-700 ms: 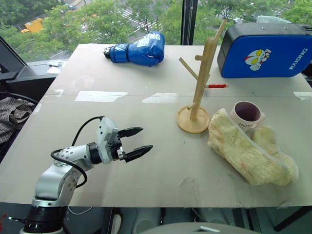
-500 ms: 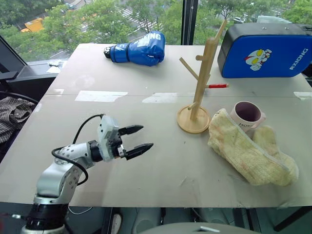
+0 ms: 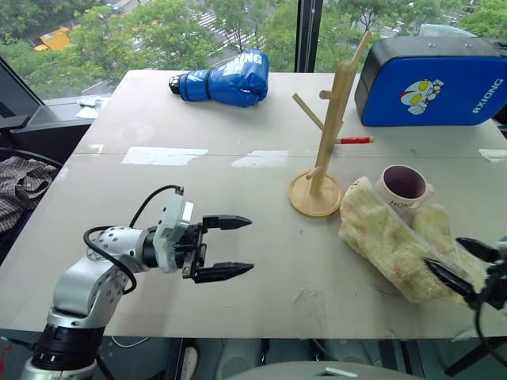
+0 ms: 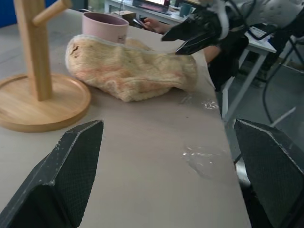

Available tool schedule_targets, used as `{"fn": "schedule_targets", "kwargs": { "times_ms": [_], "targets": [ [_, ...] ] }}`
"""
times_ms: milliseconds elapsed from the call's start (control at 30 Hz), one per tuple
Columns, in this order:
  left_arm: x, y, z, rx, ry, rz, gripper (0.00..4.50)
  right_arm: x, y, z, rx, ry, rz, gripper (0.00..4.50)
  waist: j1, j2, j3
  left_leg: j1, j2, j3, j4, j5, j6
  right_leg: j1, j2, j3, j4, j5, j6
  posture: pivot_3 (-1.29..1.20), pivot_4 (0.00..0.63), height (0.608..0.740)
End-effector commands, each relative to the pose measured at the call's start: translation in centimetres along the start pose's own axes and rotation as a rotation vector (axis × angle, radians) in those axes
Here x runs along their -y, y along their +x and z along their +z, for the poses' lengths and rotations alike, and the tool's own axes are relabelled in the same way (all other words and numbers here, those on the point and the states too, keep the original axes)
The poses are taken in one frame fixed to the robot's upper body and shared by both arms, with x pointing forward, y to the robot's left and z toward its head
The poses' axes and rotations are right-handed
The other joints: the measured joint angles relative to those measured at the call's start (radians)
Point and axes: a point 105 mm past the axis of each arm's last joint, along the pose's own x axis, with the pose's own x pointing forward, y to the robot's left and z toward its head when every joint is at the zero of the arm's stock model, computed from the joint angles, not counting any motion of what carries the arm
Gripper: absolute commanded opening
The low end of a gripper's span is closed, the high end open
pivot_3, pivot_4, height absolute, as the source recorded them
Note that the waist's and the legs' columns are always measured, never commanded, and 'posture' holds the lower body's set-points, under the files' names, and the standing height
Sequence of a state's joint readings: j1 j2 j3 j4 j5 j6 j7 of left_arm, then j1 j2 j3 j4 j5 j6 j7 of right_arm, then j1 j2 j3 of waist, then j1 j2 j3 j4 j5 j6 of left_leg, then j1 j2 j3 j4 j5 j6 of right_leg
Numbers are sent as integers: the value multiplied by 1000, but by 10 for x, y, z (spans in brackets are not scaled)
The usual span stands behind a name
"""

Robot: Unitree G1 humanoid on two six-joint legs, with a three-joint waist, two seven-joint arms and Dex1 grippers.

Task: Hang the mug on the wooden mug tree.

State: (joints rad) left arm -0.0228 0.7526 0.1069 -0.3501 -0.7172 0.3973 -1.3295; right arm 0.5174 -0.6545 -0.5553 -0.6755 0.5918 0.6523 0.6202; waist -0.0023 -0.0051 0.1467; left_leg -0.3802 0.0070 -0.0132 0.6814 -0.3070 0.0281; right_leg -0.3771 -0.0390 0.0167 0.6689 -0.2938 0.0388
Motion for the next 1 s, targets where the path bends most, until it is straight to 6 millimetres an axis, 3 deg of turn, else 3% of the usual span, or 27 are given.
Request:
{"fn": "schedule_targets", "kwargs": {
  "times_ms": [33,100,200,233,367,500,533,567,667,767,867,1000],
  "targets": [
    [12,2,8,-8,62,-58,4500,5,10,0,-16,-73,-92,4471,-1,0,0,0,0,0,0,0,0,0,0,0,0,0,0,0,150,740],
    [12,1,10,-7,69,-53,4500,11,16,-10,-69,-83,-140,4471,-2,0,0,0,0,0,0,0,0,0,0,0,0,0,0,0,150,740],
    [15,1,11,-3,77,-46,4500,-2,22,-36,-192,-104,-34,4471,-1,0,0,0,0,0,0,0,0,0,0,0,0,0,0,0,150,740],
    [16,2,11,-4,81,-44,4500,-4,23,-41,-214,-73,-15,4238,-1,0,0,0,0,0,0,0,0,0,1,0,0,0,0,0,150,740],
    [18,3,12,1,87,-32,4500,-9,22,-44,-236,-7,50,2809,-1,-3,-1,0,0,-1,0,0,0,1,1,0,-1,0,0,0,150,740],
    [14,4,11,9,90,-22,4500,-3,9,-34,-193,19,104,831,10,-3,-2,0,0,-1,0,0,0,1,1,-1,-1,0,0,0,150,740],
    [14,5,11,11,89,-22,4500,-6,7,-28,-160,25,138,215,13,-3,-2,0,0,-1,0,0,0,1,1,-1,-1,0,0,0,150,740],
    [13,6,11,13,90,-22,4500,-9,3,-20,-114,53,181,89,16,-3,-1,0,0,-1,0,0,0,1,1,-1,-1,0,0,0,150,740],
    [10,7,12,25,100,-26,4500,-13,-17,6,-6,152,297,89,18,0,0,0,0,-1,0,0,1,1,1,-1,-1,0,0,0,150,740],
    [7,7,13,31,106,-27,4500,-8,-50,41,144,259,370,89,15,0,1,0,0,-1,0,-1,1,1,1,-1,-1,0,0,0,150,740],
    [5,6,13,33,108,-30,4500,12,-76,72,320,300,328,89,14,-1,1,0,0,-1,0,-1,2,2,1,-1,-2,0,0,0,150,740],
    [4,6,12,38,106,-46,4500,69,-127,122,685,348,146,89,14,-2,2,0,0,1,0,-1,3,2,2,0,-2,0,0,0,150,740]
  ]
}}
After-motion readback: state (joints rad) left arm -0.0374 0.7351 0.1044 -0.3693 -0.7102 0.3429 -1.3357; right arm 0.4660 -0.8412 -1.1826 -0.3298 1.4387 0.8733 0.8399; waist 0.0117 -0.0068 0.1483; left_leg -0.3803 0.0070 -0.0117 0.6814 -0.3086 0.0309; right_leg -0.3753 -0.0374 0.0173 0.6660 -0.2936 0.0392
